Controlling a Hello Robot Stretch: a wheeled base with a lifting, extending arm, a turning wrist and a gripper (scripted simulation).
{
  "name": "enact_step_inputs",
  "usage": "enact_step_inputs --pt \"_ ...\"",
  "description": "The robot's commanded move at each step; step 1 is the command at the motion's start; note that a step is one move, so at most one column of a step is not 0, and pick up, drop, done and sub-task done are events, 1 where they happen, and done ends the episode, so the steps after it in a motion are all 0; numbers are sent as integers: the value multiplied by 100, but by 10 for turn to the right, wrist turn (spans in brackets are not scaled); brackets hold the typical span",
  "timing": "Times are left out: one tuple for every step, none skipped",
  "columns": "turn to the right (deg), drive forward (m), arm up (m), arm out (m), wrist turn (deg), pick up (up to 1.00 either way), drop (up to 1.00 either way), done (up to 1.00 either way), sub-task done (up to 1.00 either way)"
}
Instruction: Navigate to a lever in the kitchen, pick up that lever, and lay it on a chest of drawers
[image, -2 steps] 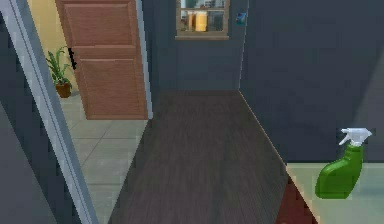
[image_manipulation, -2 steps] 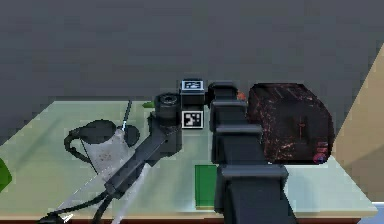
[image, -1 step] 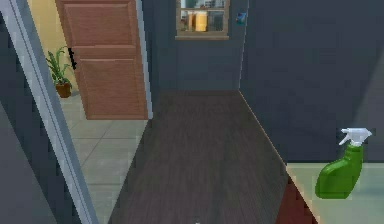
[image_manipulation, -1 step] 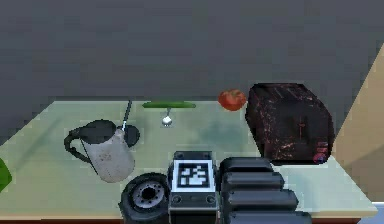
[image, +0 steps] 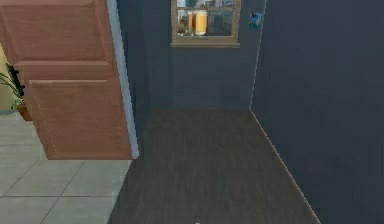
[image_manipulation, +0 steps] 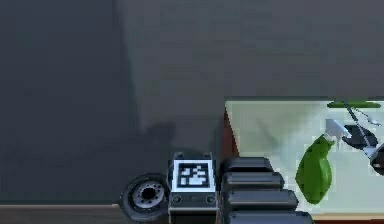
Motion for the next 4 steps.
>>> enact_step_inputs --pt "-450 0 0 0 0 0 0 0 0" --pt "-30 0 0 0 0 0 0 0 0" --pt "0 50 0 0 0 0 0 0 0" --pt "0 100 0 0 0 0 0 0 0"
